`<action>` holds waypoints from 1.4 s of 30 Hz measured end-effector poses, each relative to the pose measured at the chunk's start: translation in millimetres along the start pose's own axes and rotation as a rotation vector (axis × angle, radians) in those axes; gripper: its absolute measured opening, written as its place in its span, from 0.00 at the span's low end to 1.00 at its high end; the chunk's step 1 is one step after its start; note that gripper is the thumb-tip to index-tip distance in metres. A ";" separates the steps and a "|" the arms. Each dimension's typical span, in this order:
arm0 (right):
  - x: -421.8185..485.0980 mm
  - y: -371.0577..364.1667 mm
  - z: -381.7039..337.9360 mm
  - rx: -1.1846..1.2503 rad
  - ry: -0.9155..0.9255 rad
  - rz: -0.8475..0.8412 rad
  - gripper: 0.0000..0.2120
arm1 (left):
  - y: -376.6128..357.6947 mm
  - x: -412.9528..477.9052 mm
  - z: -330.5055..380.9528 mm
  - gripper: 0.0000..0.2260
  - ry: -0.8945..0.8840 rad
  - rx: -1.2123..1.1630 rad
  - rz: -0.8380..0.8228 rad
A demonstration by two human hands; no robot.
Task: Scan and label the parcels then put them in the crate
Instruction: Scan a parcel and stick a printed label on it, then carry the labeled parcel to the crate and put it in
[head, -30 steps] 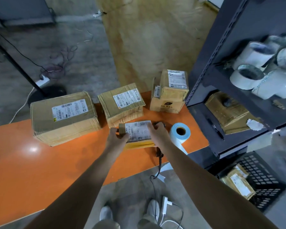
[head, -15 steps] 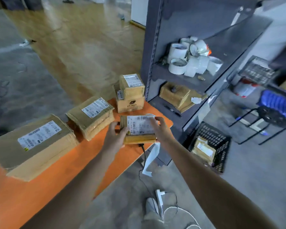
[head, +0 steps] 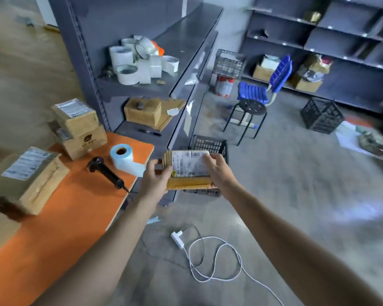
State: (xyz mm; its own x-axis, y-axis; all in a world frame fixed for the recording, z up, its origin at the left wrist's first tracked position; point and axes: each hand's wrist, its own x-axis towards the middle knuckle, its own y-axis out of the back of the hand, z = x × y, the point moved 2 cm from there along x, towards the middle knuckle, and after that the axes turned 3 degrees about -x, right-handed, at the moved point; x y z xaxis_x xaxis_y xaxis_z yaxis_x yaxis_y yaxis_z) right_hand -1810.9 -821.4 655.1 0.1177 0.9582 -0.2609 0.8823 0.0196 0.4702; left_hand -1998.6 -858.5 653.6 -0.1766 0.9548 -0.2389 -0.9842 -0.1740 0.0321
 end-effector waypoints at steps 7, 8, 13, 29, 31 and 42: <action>11.1 99.1 48.0 0.050 -0.064 0.095 0.18 | -110.5 2.1 6.1 0.09 -0.017 0.048 -0.107; 16.3 114.4 55.9 0.055 -0.065 0.100 0.18 | -128.3 2.4 6.5 0.09 -0.014 0.055 -0.112; 52.8 194.3 100.0 0.062 -0.071 0.049 0.23 | -223.0 8.3 7.9 0.10 -0.025 0.078 -0.122; 195.6 303.9 169.9 0.051 -0.167 -0.253 0.17 | -382.3 96.9 -22.6 0.18 0.152 0.139 -0.016; 226.6 300.7 178.2 0.017 -0.162 -0.271 0.15 | -392.4 122.6 -29.5 0.18 0.185 0.127 -0.014; 477.2 253.3 168.5 -0.080 -0.316 -0.433 0.20 | -425.9 351.4 -57.1 0.17 0.270 0.214 0.113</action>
State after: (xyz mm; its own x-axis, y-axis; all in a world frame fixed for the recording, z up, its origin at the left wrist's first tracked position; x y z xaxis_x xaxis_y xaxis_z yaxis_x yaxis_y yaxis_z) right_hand -1454.5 -407.3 507.6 -0.1063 0.7252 -0.6803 0.8446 0.4270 0.3231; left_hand -1640.8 -462.6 500.6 -0.3031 0.8296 -0.4689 -0.9437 -0.1928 0.2688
